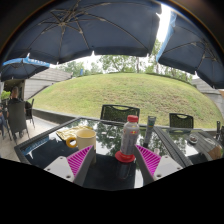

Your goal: Pour water

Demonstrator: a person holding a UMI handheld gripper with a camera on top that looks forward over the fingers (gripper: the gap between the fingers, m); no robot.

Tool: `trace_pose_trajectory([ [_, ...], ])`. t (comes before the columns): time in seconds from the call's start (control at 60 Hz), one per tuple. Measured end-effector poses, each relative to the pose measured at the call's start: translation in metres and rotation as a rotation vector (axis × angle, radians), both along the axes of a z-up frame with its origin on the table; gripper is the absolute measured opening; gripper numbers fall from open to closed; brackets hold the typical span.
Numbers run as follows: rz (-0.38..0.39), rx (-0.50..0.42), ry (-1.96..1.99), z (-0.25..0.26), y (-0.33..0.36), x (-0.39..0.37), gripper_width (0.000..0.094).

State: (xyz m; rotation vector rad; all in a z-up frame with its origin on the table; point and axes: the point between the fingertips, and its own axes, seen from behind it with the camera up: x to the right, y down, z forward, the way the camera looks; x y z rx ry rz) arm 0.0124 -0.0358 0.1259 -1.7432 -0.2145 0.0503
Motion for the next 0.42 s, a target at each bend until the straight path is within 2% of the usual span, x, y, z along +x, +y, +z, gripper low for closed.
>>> trace_pose_trajectory([
  [0.25,0.063,0.024,-0.066,0.009,-0.045,-0.029,0.0829],
  [0.333,0.044,0.051,-0.067,0.013,-0.042,-0.024,0.0829],
  [0.417,0.068,0.024,-0.061,0.005,-0.043,-0.028,0.0824],
])
